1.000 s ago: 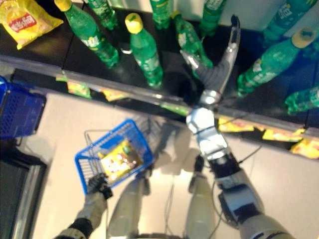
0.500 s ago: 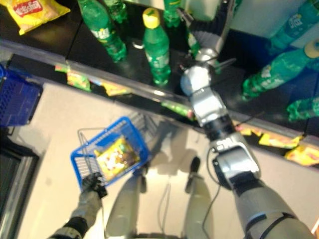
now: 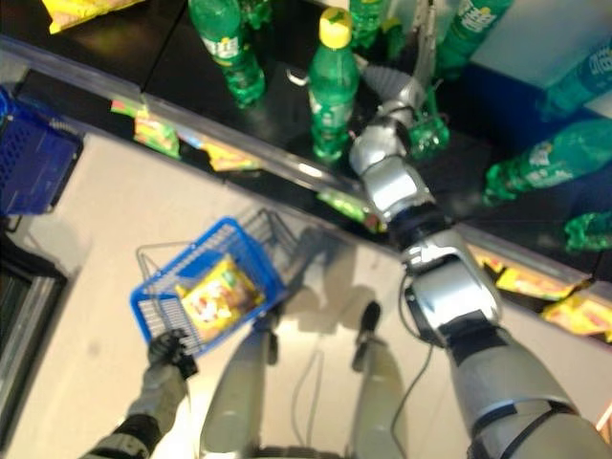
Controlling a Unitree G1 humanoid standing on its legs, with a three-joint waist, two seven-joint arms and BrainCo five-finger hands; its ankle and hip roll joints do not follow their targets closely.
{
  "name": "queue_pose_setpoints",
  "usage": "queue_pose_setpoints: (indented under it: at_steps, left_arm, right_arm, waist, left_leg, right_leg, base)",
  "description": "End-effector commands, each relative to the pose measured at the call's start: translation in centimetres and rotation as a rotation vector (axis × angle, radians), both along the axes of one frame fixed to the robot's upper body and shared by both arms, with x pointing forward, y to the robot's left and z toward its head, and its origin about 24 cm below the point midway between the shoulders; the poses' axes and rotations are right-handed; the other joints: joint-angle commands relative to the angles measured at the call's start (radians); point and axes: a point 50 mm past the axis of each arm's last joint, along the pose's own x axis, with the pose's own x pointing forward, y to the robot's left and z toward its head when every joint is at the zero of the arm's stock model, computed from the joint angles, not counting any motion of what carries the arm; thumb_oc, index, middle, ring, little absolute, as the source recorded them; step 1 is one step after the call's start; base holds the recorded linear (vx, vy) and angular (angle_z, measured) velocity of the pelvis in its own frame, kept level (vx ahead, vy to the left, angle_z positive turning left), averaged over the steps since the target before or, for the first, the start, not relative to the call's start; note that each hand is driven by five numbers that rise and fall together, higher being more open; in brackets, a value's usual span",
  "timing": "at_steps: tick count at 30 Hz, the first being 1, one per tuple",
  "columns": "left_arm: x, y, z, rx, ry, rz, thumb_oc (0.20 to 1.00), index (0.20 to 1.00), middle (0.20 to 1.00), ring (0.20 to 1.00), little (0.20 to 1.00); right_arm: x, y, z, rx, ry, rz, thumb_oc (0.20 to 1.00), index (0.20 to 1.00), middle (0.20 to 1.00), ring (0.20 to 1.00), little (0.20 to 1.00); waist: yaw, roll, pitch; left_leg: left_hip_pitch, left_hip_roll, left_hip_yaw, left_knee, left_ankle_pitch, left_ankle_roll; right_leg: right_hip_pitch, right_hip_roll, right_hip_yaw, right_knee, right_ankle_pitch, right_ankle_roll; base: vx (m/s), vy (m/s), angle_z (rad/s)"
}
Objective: Pick up the snacks into the basket
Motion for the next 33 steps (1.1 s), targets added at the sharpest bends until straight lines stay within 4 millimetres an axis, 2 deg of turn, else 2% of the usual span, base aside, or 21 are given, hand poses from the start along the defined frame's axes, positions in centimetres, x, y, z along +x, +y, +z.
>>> queue_pose_setpoints:
  at_steps: [1,20,28,33]
  left_arm:
    - [-1.1,2.8,0.6,0.084,-0.005,0.024,0.200,0.200,0.200,0.200,0.200]
    - [-0.9,2.5,0.6,0.056,-0.031,0.011,0.200,0.200,0.200,0.200,0.200]
    - [-1.3,2.3,0.0,0.032,-0.001,0.024,0.200,0.200,0.200,0.200,0.200]
    - [-1.5,2.2,-0.2,0.018,0.010,0.033,0.200,0.200,0.200,0.200,0.200]
  right_arm:
    - [-0.6,-0.8,4.6,-0.140,-0.123,-0.072,1.000,1.000,1.000,1.000,1.000]
    - [-0.5,-4.3,4.3,-0.317,-0.055,-0.275,1.000,1.000,1.000,1.000,1.000]
    - [0.4,-4.2,2.5,-0.234,0.025,-0.220,1.000,1.000,1.000,1.000,1.000]
    - [1.0,-3.9,0.7,-0.136,0.098,-0.162,1.000,1.000,1.000,1.000,1.000]
  waist:
    - [0.017,-0.041,-0.006]
    - [-0.001,-0.027,0.007]
    - [-0.006,-0.027,0.010]
    - [-0.008,-0.027,0.011]
  left_leg:
    - [0.000,-0.035,-0.046,0.051,-0.070,0.043]
    - [0.006,-0.036,-0.037,0.046,-0.069,0.042]
    - [0.008,-0.035,-0.031,0.046,-0.067,0.043]
    - [0.005,-0.035,-0.031,0.051,-0.068,0.042]
  right_leg:
    - [0.032,-0.006,0.022,-0.113,0.119,0.016]
    - [0.019,0.002,0.043,-0.107,0.121,0.016]
    - [0.016,0.004,0.049,-0.108,0.124,0.014]
    - [0.013,0.002,0.048,-0.106,0.126,0.014]
  base:
    - [0.00,0.000,0.00]
    - [0.00,0.000,0.00]
    - [0.00,0.000,0.00]
    - [0.00,0.000,0.00]
